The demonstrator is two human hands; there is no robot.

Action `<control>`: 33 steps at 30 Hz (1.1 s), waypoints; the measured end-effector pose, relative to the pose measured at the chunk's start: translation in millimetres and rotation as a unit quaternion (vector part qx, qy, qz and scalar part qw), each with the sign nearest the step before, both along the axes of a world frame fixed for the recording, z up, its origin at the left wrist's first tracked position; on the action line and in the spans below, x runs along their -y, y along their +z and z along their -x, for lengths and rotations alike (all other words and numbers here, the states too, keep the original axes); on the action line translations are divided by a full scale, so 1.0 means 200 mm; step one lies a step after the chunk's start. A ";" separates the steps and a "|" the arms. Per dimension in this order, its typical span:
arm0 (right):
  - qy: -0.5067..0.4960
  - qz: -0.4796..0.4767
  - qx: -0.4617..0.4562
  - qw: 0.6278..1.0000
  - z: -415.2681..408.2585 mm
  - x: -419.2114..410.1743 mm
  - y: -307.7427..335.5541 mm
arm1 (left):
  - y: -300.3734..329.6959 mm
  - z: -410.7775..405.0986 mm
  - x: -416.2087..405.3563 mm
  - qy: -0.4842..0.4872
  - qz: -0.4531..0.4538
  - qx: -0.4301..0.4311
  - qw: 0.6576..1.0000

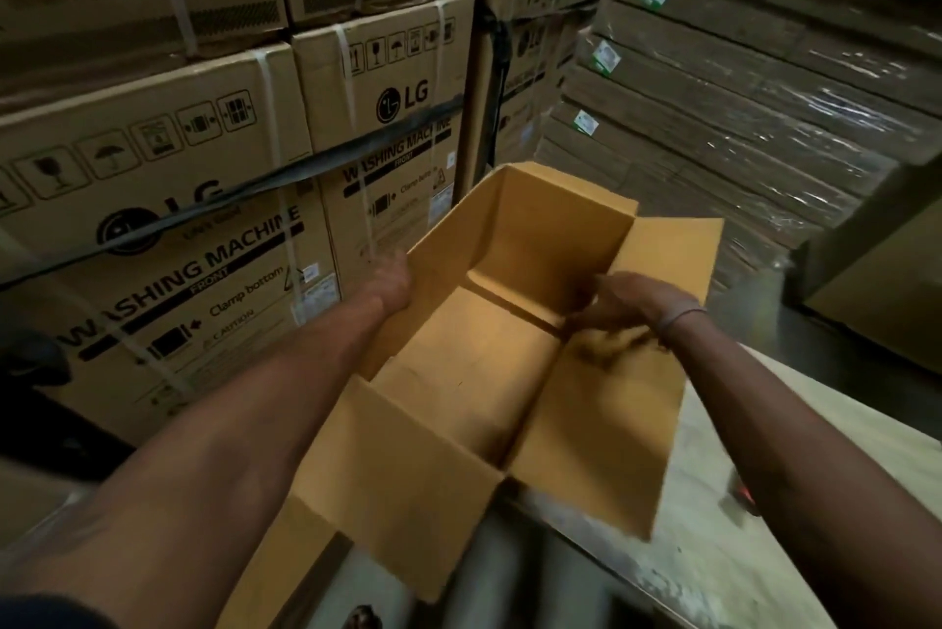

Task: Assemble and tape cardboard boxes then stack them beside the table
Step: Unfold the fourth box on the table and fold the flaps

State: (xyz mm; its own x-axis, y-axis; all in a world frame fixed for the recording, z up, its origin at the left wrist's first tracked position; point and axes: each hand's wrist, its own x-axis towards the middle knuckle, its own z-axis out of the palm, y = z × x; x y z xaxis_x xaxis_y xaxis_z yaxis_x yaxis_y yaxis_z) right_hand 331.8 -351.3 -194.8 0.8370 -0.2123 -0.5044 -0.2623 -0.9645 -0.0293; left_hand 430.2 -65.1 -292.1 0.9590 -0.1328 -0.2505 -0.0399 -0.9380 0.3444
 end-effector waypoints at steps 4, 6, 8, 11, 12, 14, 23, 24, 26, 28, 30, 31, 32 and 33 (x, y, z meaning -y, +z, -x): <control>-0.085 -0.039 0.006 0.996 0.01 0.07 -0.33 | 0.00 0.07 0.10 -0.014 0.001 -0.056 0.998; -0.138 -0.070 0.045 0.987 0.03 0.10 -0.49 | 0.01 0.10 0.14 -0.015 -0.008 -0.097 0.995; -0.162 -0.081 0.103 0.978 0.07 0.12 -0.60 | 0.05 0.13 0.17 -0.017 -0.026 -0.157 0.987; -0.168 -0.078 0.173 0.967 0.12 0.17 -0.68 | 0.09 0.15 0.21 -0.014 -0.034 -0.191 0.981; -0.164 -0.081 0.177 0.967 0.13 0.18 -0.69 | 0.09 0.15 0.22 -0.013 -0.043 -0.178 0.983; -0.162 -0.077 0.182 0.967 0.14 0.21 -0.71 | 0.05 0.13 0.26 -0.013 -0.055 -0.128 0.990; -0.177 -0.145 0.190 0.955 0.29 0.39 -0.62 | -0.17 0.05 0.44 -0.217 -0.021 0.074 0.973; -0.173 -0.178 0.196 0.949 0.33 0.39 -0.58 | -0.21 0.03 0.43 -0.268 -0.066 0.113 0.955; -0.168 -0.226 0.207 0.937 0.42 0.39 -0.48 | -0.24 0.00 0.40 -0.320 -0.103 0.149 0.930; -0.152 -0.237 0.190 0.941 0.55 0.37 -0.40 | -0.24 -0.02 0.38 -0.322 -0.068 0.130 0.935; -0.103 -0.220 0.152 0.958 0.71 0.35 -0.38 | -0.24 -0.02 0.38 -0.324 -0.054 0.122 0.937; -0.066 -0.204 0.124 0.969 0.80 0.35 -0.39 | -0.24 -0.03 0.38 -0.325 -0.045 0.115 0.938; -0.025 -0.181 0.092 0.979 0.88 0.34 -0.41 | -0.25 -0.03 0.38 -0.323 -0.027 0.104 0.940; 0.011 -0.157 0.066 0.985 0.95 0.32 -0.45 | -0.25 -0.03 0.38 -0.320 -0.013 0.094 0.942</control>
